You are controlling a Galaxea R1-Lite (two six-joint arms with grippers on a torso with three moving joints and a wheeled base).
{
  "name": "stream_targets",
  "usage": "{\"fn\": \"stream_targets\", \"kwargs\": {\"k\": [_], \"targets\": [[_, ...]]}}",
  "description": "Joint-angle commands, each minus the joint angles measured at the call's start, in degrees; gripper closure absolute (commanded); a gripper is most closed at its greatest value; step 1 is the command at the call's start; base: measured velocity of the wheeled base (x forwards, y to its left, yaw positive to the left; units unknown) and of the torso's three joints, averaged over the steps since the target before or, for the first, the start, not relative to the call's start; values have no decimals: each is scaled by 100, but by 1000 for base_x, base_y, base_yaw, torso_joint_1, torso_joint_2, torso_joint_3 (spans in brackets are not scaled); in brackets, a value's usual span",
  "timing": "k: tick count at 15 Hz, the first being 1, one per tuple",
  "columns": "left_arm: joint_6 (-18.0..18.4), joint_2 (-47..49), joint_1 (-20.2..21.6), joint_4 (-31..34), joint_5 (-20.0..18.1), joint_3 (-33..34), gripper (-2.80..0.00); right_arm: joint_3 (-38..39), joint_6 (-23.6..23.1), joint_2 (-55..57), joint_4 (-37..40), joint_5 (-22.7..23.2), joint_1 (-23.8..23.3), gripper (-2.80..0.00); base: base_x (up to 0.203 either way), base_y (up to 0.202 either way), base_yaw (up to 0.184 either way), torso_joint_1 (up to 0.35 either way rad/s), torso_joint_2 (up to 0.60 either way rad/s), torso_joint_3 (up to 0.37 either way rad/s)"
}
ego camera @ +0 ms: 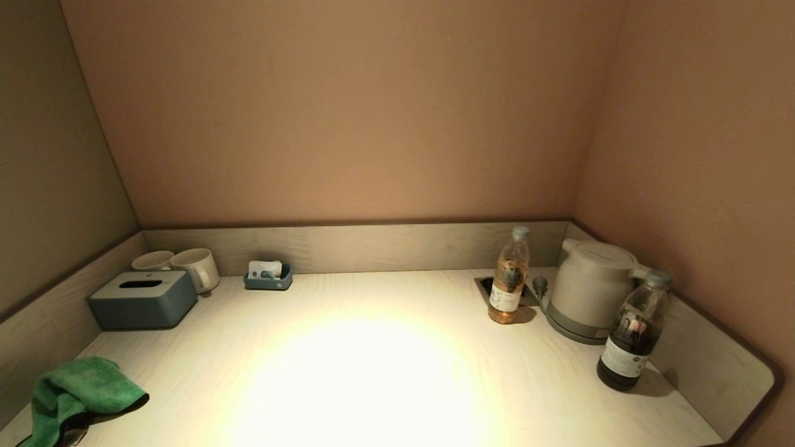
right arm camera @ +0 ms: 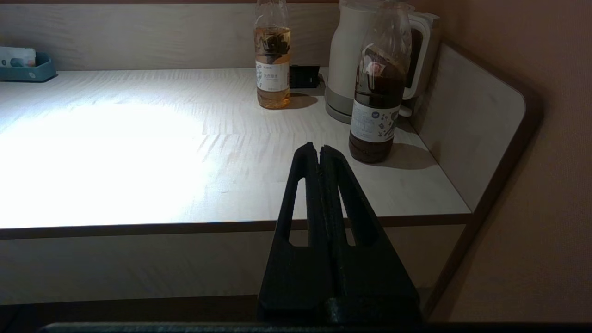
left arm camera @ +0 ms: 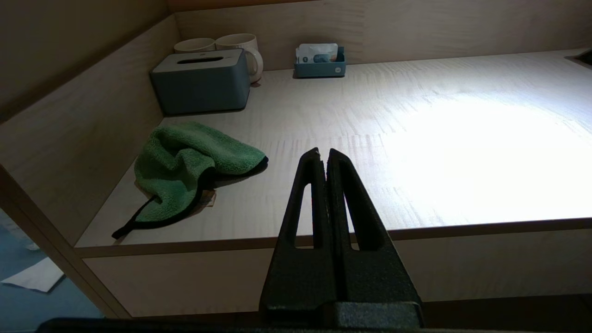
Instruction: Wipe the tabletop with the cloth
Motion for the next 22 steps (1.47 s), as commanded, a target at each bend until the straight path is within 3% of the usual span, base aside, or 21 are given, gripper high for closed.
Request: {"fn": "stream_targets", "kwargs": {"k": [1, 22], "targets": [[2, -2, 2, -1, 0, -9, 0, 0, -2, 7, -4, 2, 6, 0, 0, 0, 0, 0, 0, 0], [2, -2, 2, -1, 0, 0, 0, 0, -2, 7, -4, 2, 6, 0, 0, 0, 0, 0, 0, 0]]}}
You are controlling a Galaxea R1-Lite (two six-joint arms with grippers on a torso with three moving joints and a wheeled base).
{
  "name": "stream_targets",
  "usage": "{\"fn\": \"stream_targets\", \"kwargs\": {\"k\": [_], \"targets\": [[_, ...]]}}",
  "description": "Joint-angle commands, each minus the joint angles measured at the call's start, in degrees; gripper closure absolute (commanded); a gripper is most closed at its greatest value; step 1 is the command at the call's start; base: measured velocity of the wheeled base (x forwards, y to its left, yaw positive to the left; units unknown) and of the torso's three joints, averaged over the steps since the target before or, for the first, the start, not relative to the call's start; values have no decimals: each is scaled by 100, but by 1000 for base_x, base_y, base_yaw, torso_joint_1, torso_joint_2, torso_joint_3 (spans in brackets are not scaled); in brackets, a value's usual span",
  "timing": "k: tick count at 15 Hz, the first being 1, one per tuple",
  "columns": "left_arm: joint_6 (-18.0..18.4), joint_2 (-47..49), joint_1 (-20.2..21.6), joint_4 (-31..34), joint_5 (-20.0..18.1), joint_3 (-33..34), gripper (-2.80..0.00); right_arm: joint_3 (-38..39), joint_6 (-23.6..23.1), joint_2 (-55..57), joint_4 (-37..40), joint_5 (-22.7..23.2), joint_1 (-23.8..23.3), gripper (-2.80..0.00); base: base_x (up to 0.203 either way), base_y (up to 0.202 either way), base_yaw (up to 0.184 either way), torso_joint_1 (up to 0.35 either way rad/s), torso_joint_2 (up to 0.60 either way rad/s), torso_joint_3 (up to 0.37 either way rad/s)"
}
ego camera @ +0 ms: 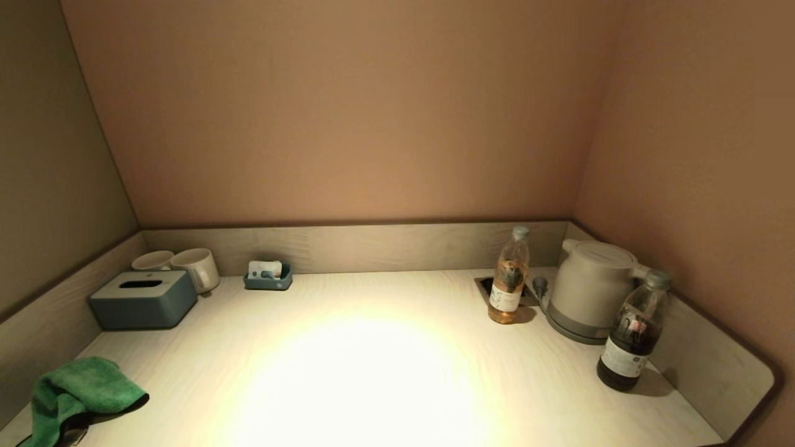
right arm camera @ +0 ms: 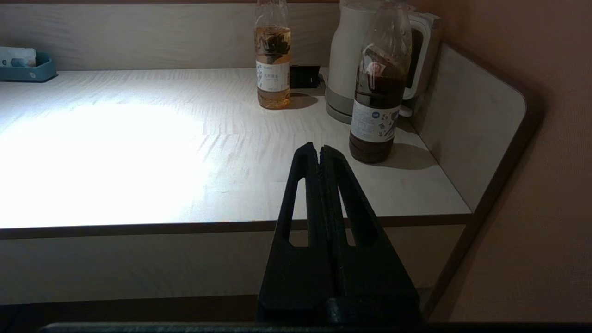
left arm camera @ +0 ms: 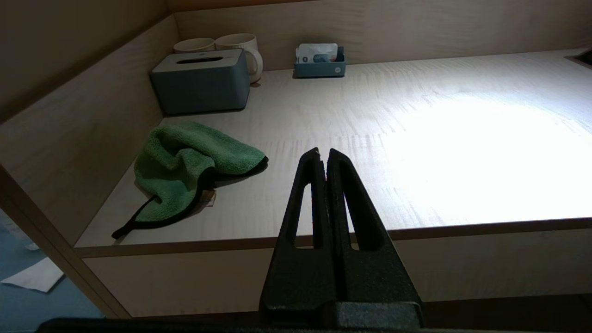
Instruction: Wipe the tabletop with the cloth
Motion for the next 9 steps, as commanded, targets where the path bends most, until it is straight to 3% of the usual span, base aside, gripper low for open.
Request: {"fn": "stream_targets", "kwargs": {"k": [1, 9], "targets": [[1, -2, 2, 2, 0, 2, 0, 0, -2, 7, -2, 2, 2, 0, 0, 0, 0, 0, 0, 0], [1, -2, 2, 2, 0, -6, 0, 0, -2, 7, -2, 2, 2, 0, 0, 0, 0, 0, 0, 0]]}}
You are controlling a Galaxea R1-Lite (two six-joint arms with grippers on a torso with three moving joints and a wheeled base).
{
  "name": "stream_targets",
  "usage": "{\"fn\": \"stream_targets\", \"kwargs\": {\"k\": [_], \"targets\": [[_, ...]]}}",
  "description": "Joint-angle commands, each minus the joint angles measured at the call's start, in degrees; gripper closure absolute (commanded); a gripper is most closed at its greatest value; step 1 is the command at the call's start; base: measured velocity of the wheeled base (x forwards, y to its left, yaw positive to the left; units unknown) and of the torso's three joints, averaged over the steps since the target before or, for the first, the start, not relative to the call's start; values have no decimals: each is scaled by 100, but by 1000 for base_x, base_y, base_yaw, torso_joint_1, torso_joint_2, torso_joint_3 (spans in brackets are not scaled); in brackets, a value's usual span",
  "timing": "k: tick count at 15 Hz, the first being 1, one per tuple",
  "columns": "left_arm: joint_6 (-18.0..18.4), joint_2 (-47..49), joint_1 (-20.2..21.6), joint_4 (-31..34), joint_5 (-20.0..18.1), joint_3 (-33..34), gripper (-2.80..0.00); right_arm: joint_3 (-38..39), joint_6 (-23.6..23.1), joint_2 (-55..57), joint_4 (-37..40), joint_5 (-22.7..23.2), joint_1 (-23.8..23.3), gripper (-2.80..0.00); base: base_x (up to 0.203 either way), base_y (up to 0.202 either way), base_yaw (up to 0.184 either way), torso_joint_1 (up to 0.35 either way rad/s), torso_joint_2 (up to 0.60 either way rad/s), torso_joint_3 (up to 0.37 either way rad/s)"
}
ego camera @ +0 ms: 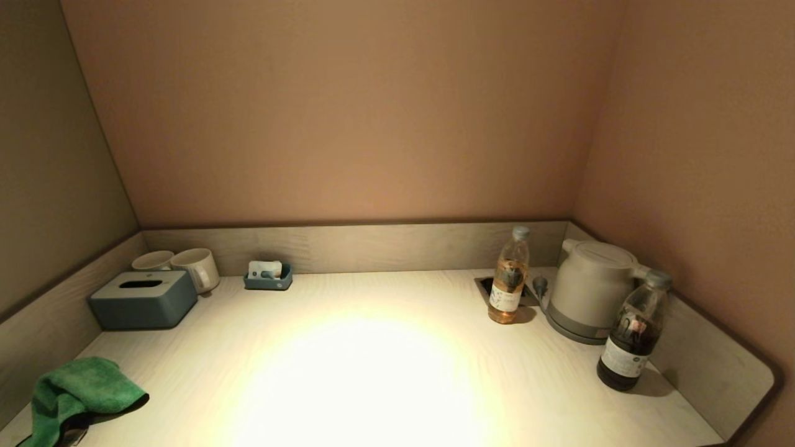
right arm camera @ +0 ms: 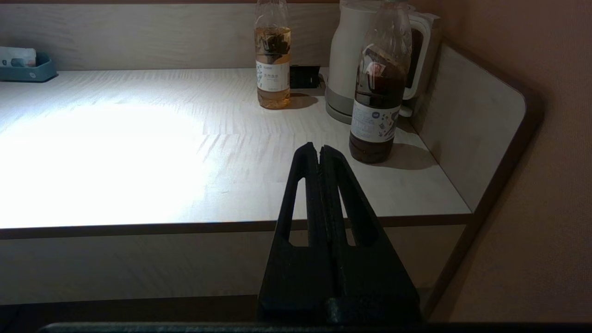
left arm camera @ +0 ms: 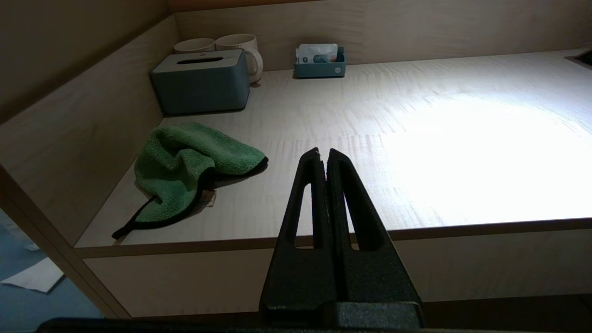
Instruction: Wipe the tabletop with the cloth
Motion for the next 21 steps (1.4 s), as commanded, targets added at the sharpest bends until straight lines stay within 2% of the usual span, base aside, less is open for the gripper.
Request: {"fn": "stream_targets", "kwargs": {"k": [1, 21], "targets": [[3, -2, 2, -1, 2, 0, 0, 0, -4, 7, -2, 2, 2, 0, 0, 0, 0, 0, 0, 0], [3, -2, 2, -1, 2, -4, 0, 0, 31, 7, -11, 2, 2, 0, 0, 0, 0, 0, 0, 0]]}}
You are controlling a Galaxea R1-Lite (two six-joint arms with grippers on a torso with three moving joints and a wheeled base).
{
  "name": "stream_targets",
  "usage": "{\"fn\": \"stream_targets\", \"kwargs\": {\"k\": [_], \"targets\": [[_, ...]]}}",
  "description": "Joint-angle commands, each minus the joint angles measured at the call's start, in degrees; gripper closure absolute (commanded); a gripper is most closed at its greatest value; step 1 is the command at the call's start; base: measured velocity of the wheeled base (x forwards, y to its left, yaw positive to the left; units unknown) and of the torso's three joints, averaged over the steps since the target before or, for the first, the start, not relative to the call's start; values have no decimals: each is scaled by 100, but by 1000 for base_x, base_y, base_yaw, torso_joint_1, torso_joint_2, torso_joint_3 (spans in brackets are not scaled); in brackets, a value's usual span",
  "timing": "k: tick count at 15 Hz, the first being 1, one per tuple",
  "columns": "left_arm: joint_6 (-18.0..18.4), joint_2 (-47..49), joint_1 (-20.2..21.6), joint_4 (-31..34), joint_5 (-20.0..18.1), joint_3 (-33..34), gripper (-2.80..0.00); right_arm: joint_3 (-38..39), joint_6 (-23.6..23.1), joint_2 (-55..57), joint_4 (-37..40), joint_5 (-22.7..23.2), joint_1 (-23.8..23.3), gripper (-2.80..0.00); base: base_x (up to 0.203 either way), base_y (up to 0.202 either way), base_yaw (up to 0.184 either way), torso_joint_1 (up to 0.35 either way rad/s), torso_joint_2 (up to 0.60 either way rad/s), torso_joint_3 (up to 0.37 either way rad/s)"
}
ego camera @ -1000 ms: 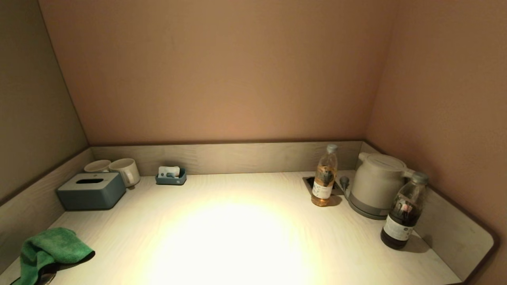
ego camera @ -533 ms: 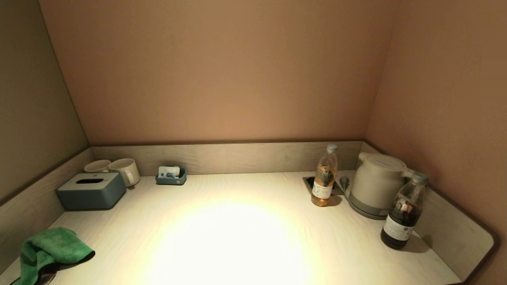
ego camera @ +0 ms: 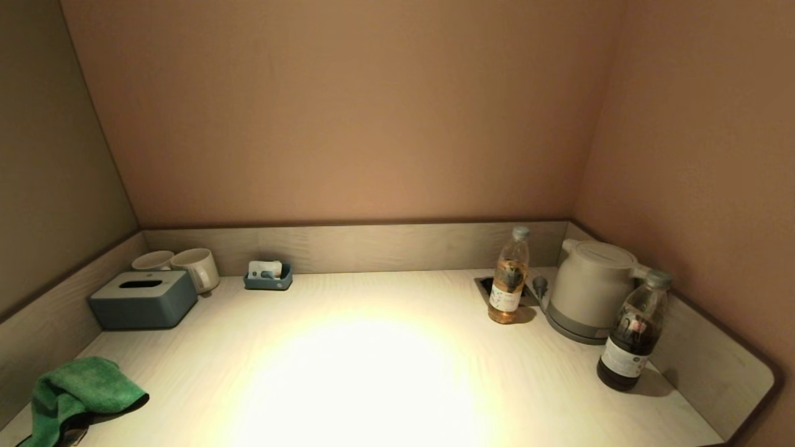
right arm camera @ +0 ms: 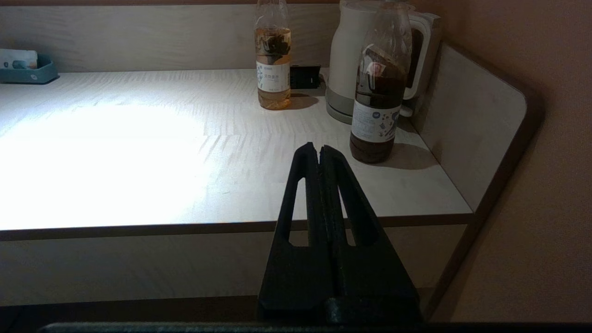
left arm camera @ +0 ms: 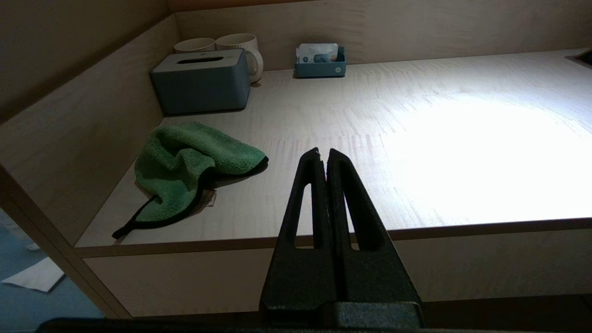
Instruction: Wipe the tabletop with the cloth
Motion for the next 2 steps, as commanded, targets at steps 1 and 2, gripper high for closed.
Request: {"fn": "stream_targets", "kwargs": {"k": [1, 2], "targets": [[1, -2, 2, -1, 0, 0, 0, 0, 1, 7, -4, 2, 2, 0, 0, 0, 0, 0, 0, 0], [1, -2, 2, -1, 0, -9, 0, 0, 1, 7, -4, -7, 2, 0, 0, 0, 0, 0, 0, 0]]}}
